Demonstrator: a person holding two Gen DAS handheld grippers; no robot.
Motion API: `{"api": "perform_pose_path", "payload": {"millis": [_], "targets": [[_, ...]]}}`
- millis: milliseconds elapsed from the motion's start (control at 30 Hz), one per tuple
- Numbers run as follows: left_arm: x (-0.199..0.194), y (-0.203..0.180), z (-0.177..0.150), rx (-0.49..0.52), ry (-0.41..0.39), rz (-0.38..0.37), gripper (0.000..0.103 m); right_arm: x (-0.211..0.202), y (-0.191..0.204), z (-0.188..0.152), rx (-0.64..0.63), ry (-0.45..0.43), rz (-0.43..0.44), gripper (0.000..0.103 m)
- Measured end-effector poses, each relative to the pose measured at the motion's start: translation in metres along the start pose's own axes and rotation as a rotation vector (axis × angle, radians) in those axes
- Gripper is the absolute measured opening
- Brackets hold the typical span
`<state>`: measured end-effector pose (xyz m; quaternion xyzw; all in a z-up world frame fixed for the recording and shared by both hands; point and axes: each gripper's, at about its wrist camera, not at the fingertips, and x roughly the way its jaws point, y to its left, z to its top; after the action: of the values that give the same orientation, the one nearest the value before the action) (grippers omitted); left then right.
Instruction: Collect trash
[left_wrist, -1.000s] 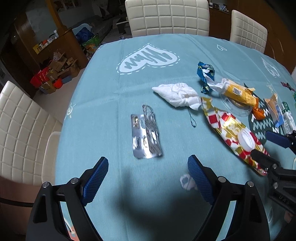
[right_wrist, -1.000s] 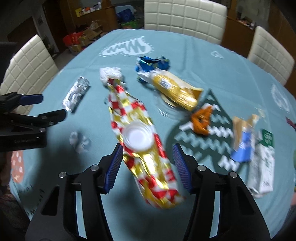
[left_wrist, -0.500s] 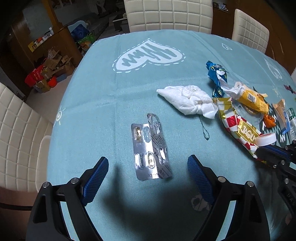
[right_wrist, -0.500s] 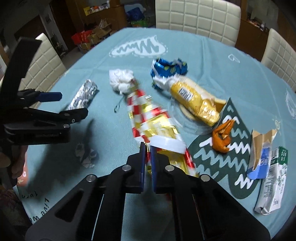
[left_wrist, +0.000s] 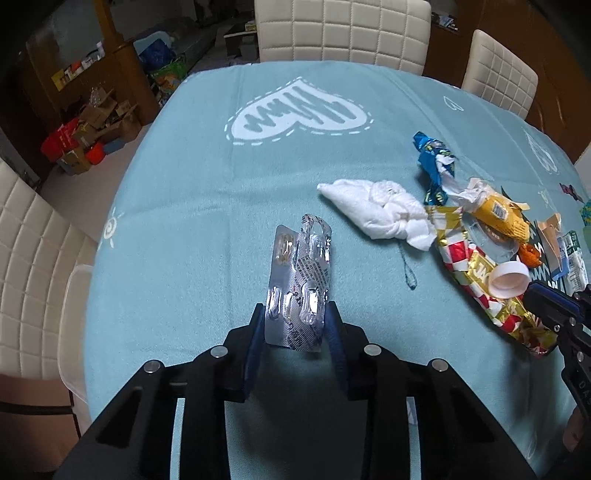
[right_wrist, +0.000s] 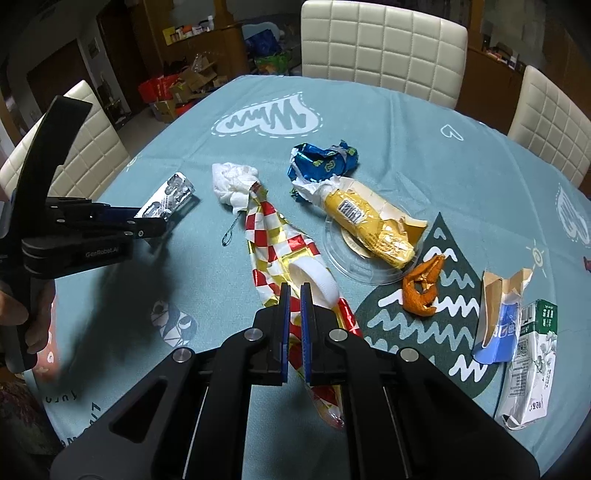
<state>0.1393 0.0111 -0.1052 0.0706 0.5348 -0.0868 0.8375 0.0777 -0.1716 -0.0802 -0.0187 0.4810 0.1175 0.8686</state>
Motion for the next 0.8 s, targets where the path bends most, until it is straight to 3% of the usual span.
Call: {"api": "perform_pose_path", "payload": {"millis": [367, 567, 633, 667, 700, 800], "targets": [[-0.033, -0.003, -0.017, 0.01, -0.054, -0.011, 0.03, -0.008, 0.013, 0.003, -0.041, 0.004, -0.006, 0.007], [-0.034, 0.006, -0.026, -0.004, -0.052, 0.015, 0.031, 0.01, -0.015, 0.006, 0.067, 0.064, -0.066, 0.013], [-0.033, 0.005, -0.026, -0.006, -0.052, 0.021, 0.031, 0.015, -0.018, 0.006, 0.065, 0.068, -0.09, 0.037], [-0.033, 0.005, -0.026, -0.007, -0.05, 0.019, 0.031, 0.015, -0.02, 0.006, 0.072, 0.057, -0.089, 0.075], [-0.033, 0.004, -0.026, -0.005, -0.048, 0.016, 0.031, 0.013, -0.019, 0.006, 0.072, 0.031, -0.1, 0.084], [-0.031, -0.001, -0.024, 0.013, -0.052, 0.018, 0.031, 0.02, -0.018, 0.011, 0.073, 0.042, -0.099, 0.076]]}}
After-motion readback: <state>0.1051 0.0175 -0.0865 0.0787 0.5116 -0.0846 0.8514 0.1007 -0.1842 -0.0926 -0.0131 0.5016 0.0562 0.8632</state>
